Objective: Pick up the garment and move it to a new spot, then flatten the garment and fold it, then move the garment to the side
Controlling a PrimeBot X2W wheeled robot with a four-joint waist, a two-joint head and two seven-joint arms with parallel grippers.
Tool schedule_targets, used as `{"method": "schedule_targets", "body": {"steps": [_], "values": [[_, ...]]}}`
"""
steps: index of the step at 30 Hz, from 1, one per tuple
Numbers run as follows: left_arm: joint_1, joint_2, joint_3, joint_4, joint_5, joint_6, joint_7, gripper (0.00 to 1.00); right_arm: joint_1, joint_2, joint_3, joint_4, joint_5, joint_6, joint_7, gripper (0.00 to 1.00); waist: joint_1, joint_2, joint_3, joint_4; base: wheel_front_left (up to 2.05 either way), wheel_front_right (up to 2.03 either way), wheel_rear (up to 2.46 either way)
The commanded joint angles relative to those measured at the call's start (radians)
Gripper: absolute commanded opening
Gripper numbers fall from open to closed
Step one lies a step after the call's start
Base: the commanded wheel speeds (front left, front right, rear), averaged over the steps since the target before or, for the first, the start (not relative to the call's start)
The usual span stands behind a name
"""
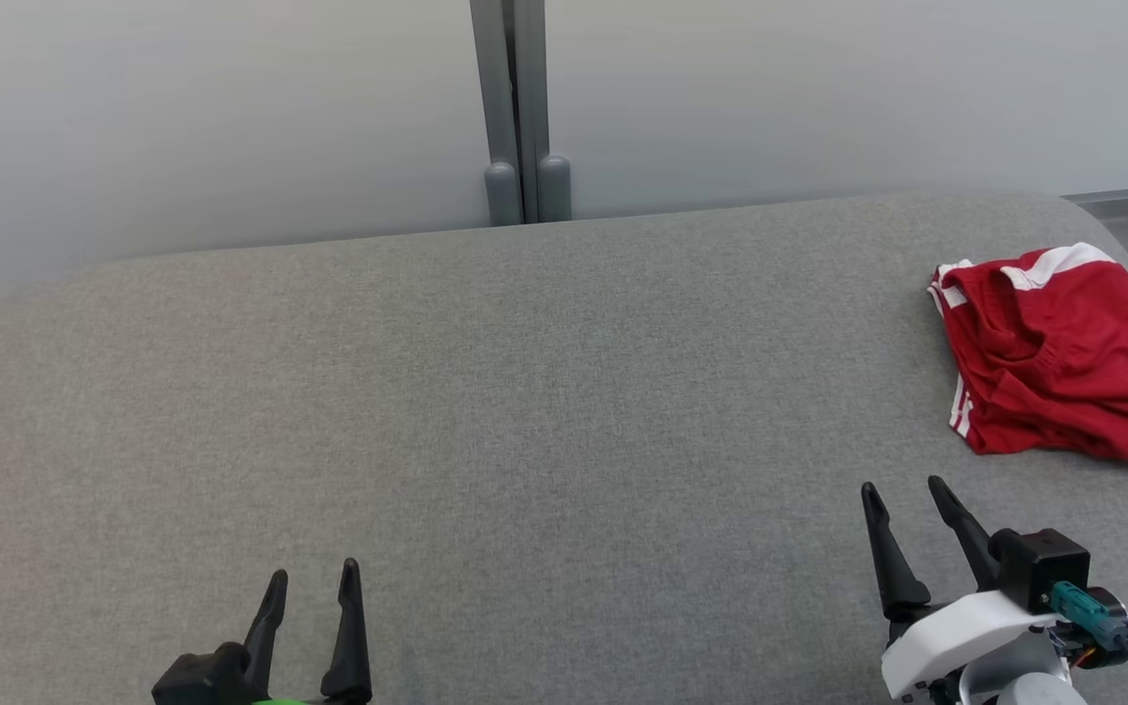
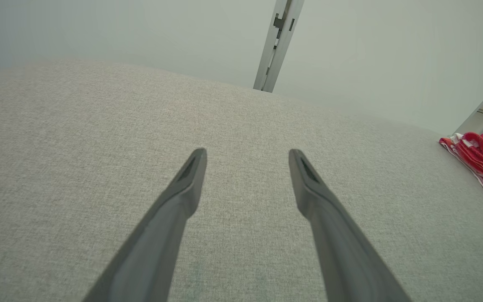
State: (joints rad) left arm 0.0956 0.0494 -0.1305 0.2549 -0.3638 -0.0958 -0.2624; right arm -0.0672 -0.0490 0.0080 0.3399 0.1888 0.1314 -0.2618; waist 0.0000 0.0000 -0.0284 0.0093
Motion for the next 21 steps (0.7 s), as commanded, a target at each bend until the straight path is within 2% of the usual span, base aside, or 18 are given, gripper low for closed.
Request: {"method": "schedule_targets", "body": {"steps": [1, 17, 18, 21], "values": [[-0.004, 0.003, -0.001, 0.001, -0.003, 0.004, -0.003, 1.00, 0.009, -0.004, -0.004, -0.003, 0.003, -0.002, -0.004, 1.00, 0.0000, 0.0000, 0.000, 0.000, 0.00, 0.00, 0.00], [-0.022, 0.003, -0.007, 0.007, 0.009, 0.001, -0.003, 1.00, -0.004, -0.004, -0.018, -0.015, -0.001, -0.002, -0.004, 1.00, 0.0000, 0.0000, 0.006, 0.005, 0.00, 0.00, 0.00], [-0.006, 0.000, -0.006, 0.011, 0.004, 0.002, 0.000, 0.00, -0.001, 0.001, -0.016, -0.008, 0.002, 0.000, 0.000, 0.00, 0.0000, 0.0000, 0.006, 0.005, 0.00, 0.00, 0.00], [0.003, -0.002, -0.007, 0.036, 0.002, 0.002, 0.006, 0.00, 0.012, 0.006, -0.015, 0.016, 0.004, 0.000, 0.003, 0.00, 0.0000, 0.0000, 0.006, 0.006, 0.00, 0.00, 0.00]]}}
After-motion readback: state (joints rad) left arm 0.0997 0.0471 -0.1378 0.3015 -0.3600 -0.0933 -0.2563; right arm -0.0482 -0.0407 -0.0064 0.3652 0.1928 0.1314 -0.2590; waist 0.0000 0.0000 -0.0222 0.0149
